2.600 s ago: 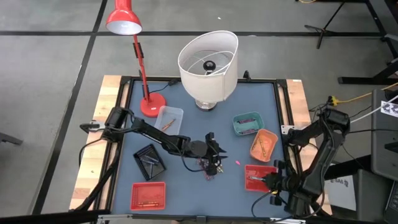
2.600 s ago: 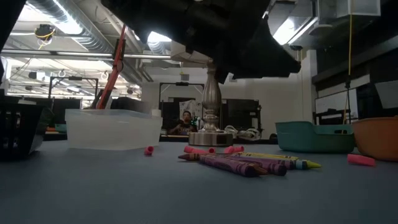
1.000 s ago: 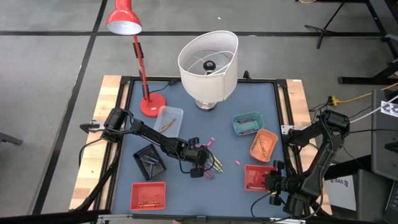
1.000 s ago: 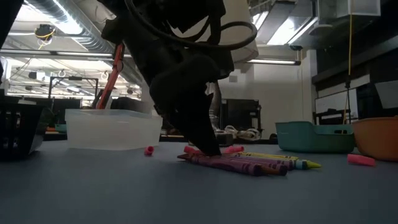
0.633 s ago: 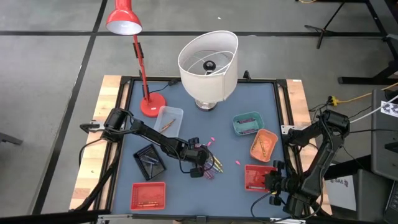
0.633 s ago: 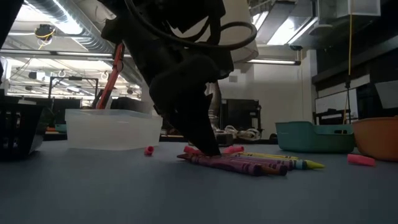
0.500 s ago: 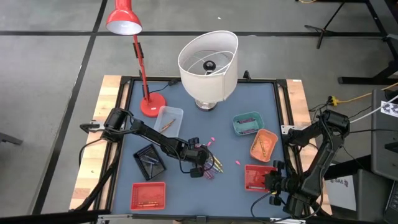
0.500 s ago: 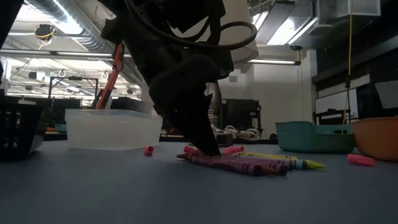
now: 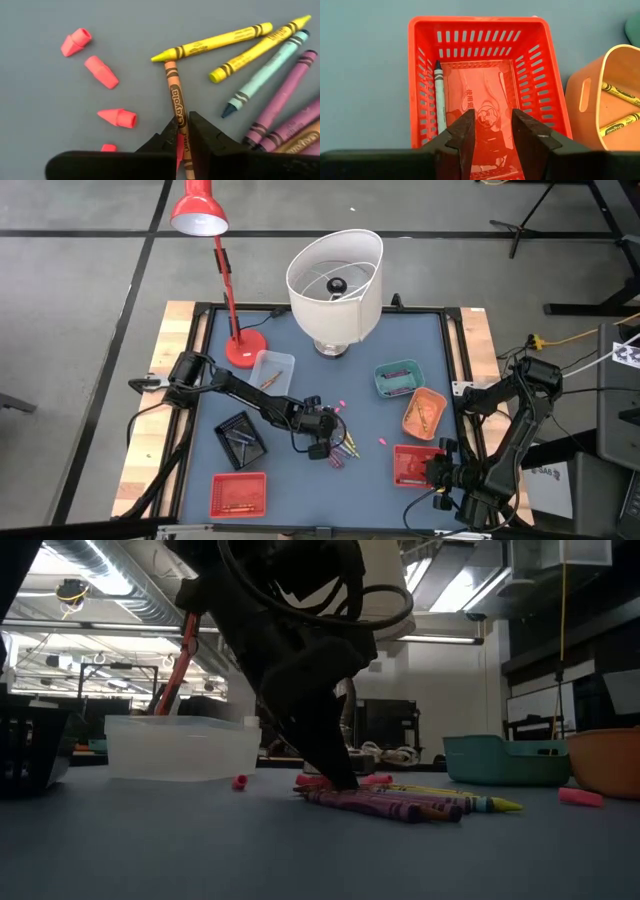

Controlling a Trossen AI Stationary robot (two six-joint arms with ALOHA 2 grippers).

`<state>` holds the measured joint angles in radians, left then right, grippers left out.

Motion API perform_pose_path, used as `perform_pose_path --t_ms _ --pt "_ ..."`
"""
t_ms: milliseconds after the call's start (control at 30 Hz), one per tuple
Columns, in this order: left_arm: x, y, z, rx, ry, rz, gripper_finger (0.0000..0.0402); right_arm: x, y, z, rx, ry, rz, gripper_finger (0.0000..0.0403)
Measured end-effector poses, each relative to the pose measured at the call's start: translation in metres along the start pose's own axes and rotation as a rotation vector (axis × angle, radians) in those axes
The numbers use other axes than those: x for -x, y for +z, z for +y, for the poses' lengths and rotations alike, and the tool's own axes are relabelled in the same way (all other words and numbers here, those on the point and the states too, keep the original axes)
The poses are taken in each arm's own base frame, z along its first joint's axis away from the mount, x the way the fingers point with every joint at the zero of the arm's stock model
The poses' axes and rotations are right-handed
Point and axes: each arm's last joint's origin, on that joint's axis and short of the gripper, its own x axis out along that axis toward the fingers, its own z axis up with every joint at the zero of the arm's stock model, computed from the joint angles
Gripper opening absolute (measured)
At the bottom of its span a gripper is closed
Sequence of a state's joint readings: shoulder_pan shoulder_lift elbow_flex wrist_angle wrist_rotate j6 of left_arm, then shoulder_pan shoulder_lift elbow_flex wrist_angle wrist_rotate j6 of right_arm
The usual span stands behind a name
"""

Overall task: Sort crayons
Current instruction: Put the brown crayon into the transparent bin

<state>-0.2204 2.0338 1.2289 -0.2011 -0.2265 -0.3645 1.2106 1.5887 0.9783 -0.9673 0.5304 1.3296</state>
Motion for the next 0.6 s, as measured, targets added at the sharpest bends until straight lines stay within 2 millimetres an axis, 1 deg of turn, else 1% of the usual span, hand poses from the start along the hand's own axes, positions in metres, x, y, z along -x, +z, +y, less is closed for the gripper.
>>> perform_pose_path --t_ms 200,367,600 --pt "-0.0012 0.0021 0.0057 0.014 0.009 -0.001 0.0003 0.0000 0.0001 0.0000 0.000 0.000 0.000 0.0127" --pt "-0.0012 0.0025 0.0058 0.015 0.010 -0.005 0.0001 0.0000 0.0001 0.0000 0.000 0.000 0.001 0.0127" --pt "-0.0012 0.0028 0.0057 0.016 0.008 -0.008 0.0000 0.0096 0.0061 0.0061 -0.018 0.042 0.036 0.0127"
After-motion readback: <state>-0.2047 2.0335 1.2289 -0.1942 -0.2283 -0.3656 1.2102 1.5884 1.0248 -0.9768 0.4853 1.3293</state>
